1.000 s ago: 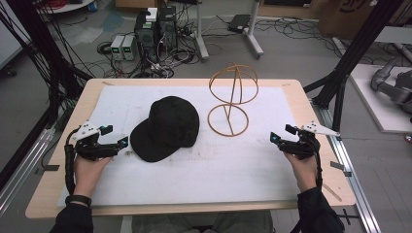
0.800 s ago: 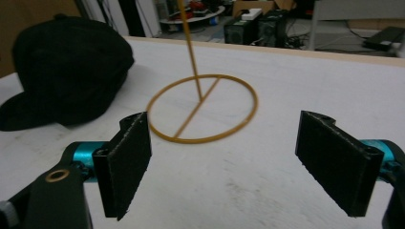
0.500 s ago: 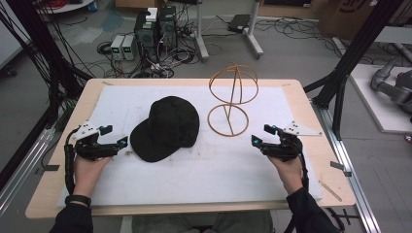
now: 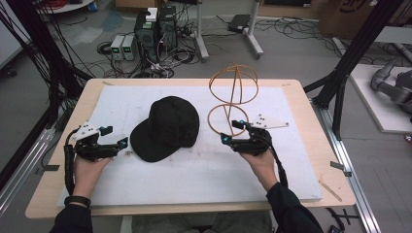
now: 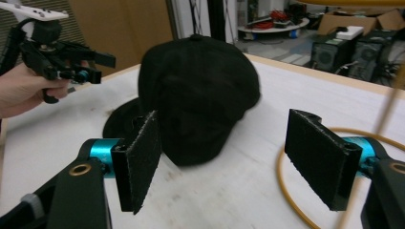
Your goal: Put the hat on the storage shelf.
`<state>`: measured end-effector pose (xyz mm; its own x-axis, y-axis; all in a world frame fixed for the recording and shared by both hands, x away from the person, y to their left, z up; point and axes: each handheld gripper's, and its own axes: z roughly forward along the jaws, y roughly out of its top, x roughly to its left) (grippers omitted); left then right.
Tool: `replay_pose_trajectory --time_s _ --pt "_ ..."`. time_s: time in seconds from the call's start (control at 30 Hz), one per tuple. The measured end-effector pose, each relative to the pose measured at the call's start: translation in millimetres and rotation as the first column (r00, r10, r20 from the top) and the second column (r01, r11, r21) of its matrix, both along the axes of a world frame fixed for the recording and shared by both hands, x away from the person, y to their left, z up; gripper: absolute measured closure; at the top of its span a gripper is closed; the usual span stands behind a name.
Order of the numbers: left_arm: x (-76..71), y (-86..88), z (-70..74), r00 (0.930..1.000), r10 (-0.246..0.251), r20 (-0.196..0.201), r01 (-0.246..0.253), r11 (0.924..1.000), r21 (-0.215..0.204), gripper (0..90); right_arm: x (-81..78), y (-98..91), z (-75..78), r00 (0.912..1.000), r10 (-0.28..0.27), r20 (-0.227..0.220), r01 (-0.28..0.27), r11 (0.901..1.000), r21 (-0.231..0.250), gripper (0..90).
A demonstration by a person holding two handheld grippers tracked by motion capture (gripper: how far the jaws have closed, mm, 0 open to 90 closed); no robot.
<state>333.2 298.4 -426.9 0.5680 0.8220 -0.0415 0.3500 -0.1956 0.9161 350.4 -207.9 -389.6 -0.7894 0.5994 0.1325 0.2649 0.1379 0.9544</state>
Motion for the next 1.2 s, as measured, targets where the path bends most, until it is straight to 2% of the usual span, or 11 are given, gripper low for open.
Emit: replay_pose_trajectory --time_s 0.3,0.53,0.63,0.67,0.83,1.07,1.2 --pt "-0.1 0.2 0.1 1.0 -0.002 0.0 0.002 1.0 0.002 19.4 8.8 54.3 3.5 0.9956 0.094 0.001 -0.094 0.9955 -0.013 28.4" --pt "-0.4 1.3 0.1 1.0 0.002 -0.001 -0.002 1.0 -0.001 19.4 14.1 96.0 0.6 0.9869 0.16 -0.021 -0.161 0.9861 -0.042 32.2" --pt "-0.8 1.7 0.4 1.0 0.003 -0.001 -0.003 1.0 -0.003 19.4 15.3 103.7 -0.6 0.9853 0.168 -0.027 -0.17 0.9845 -0.044 32.3" --pt "-1.0 2.0 0.6 1.0 0.002 -0.001 -0.002 1.0 -0.002 19.4 16.9 114.6 -2.7 0.9837 0.175 -0.04 -0.177 0.9826 -0.055 32.9" --pt "-1.8 2.8 0.5 1.0 0.002 -0.002 -0.002 1.0 -0.005 19.4 20.7 131.5 -10.3 0.9839 0.166 -0.064 -0.171 0.9822 -0.077 36.3" --pt "-2.1 3.9 0.0 1.0 0.004 -0.002 -0.004 1.0 -0.003 19.4 30.6 142.3 -22.7 0.9818 0.128 -0.141 -0.14 0.9868 -0.081 40.1" --pt "-2.0 3.6 -0.1 1.0 0.004 -0.004 -0.004 1.0 -0.005 19.4 33.7 148.6 -25.1 0.9831 0.111 -0.146 -0.126 0.9872 -0.098 42.5"
